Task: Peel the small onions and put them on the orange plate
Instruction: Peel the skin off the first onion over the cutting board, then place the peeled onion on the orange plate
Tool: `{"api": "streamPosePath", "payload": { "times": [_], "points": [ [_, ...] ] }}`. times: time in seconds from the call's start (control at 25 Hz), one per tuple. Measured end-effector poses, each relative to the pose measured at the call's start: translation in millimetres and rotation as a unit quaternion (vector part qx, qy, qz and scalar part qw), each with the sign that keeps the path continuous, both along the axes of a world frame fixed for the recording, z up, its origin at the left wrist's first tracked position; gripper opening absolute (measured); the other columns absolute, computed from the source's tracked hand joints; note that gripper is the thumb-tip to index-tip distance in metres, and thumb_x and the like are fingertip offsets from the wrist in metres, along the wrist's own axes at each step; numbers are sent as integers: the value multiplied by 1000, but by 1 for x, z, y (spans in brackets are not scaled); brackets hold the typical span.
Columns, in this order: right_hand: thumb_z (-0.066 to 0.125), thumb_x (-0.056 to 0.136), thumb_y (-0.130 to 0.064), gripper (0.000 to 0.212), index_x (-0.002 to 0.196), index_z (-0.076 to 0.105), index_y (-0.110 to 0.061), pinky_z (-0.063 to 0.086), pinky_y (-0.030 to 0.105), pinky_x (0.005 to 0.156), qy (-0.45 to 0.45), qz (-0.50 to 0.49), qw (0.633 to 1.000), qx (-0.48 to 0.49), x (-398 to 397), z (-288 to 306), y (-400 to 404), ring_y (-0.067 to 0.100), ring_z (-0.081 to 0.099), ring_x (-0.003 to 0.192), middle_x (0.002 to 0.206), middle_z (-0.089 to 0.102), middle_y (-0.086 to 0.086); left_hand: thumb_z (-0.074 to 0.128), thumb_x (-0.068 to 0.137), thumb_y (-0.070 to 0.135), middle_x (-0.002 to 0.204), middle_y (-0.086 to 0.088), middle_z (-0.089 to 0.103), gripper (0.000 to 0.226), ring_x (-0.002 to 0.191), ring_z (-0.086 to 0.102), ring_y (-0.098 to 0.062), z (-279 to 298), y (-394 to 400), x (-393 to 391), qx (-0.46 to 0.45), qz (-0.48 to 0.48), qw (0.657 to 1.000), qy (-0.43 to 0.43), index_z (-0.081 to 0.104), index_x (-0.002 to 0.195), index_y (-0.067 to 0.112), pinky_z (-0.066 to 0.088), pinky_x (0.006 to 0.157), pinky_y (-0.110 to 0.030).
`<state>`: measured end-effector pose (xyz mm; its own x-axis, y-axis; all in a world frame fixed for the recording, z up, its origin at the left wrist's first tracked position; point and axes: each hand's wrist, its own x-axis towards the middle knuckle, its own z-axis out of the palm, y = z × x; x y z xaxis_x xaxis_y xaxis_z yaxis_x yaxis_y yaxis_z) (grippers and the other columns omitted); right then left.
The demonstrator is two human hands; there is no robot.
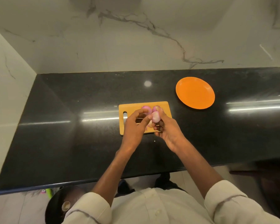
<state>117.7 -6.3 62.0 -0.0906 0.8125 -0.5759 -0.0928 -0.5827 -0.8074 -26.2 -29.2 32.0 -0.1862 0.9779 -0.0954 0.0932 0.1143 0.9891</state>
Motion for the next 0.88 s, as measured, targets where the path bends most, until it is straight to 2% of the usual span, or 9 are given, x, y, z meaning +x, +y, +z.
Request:
{"api": "streamPosePath", "payload": {
  "times": [0.12, 0.28, 0.4, 0.56, 0.6, 0.68, 0.76, 0.8, 0.88],
  "points": [
    [57, 99, -67, 60, 112, 80, -13, 50, 34, 78, -1, 19, 1000, -2, 10, -7, 6, 14, 65, 84, 91, 75, 5, 81, 95, 17, 100, 2, 81, 18, 99, 76, -15, -1, 10, 11, 6, 17, 1000, -7, 80, 112, 13, 62, 91, -33],
    [62, 100, -58, 50, 116, 76, -13, 49, 33, 75, 60, 22, 997, -53, 30, -12, 20, 15, 67, 83, 99, 77, 9, 81, 91, 6, 88, -3, 80, 5, 91, 76, -27, 1, 29, 26, -9, 49, 999, -13, 82, 92, 11, 63, 85, -36],
    [66, 98, -53, 45, 117, 73, -12, 49, 30, 72, 114, 10, 990, -85, 52, -16, 34, 14, 66, 80, 101, 76, 11, 76, 94, 4, 83, -3, 79, 12, 81, 75, -19, 2, 49, 45, -27, 51, 998, 8, 80, 87, 13, 61, 76, -32],
    [74, 94, -49, 46, 122, 71, -12, 50, 29, 69, 145, -32, 984, -102, 80, -24, 58, 14, 65, 83, 105, 74, 9, 66, 105, 10, 76, -6, 76, 18, 68, 71, -16, 1, 76, 65, -52, 102, 992, -58, 77, 91, 8, 60, 70, -31],
    [76, 94, -44, 42, 122, 71, -12, 50, 29, 70, 127, -49, 987, -86, 89, -26, 67, 15, 66, 86, 105, 76, 8, 65, 107, 16, 76, -8, 74, 22, 67, 69, -16, -1, 84, 68, -55, 111, 989, -76, 75, 92, 4, 59, 68, -30],
    [80, 93, -26, 38, 126, 69, -11, 53, 29, 73, 44, -86, 995, -16, 105, -31, 88, 17, 68, 96, 110, 78, 5, 63, 108, 19, 78, -11, 72, 26, 68, 66, -14, -7, 101, 80, -63, 103, 992, -46, 73, 93, 0, 57, 67, -29],
    [82, 89, -13, 41, 127, 67, -12, 55, 30, 82, -67, -122, 988, 59, 116, -36, 112, 17, 69, 103, 116, 74, 4, 61, 104, 6, 85, -11, 74, 15, 77, 68, -14, -17, 119, 96, -47, 65, 996, 48, 74, 98, 3, 56, 73, -33],
    [82, 88, -11, 41, 126, 67, -14, 55, 30, 87, -105, -138, 981, 87, 120, -39, 125, 17, 68, 105, 117, 73, 2, 59, 100, -1, 93, -9, 76, 18, 86, 70, -15, -20, 128, 107, -34, 31, 994, 104, 75, 103, 6, 56, 79, -33],
    [81, 88, -12, 39, 125, 69, -18, 54, 32, 90, -176, -140, 965, 131, 130, -47, 150, 17, 66, 108, 118, 71, -1, 59, 96, 0, 116, -5, 77, 30, 109, 70, -20, -28, 146, 130, -18, -53, 974, 220, 76, 118, 12, 53, 94, -33]
  ]
}}
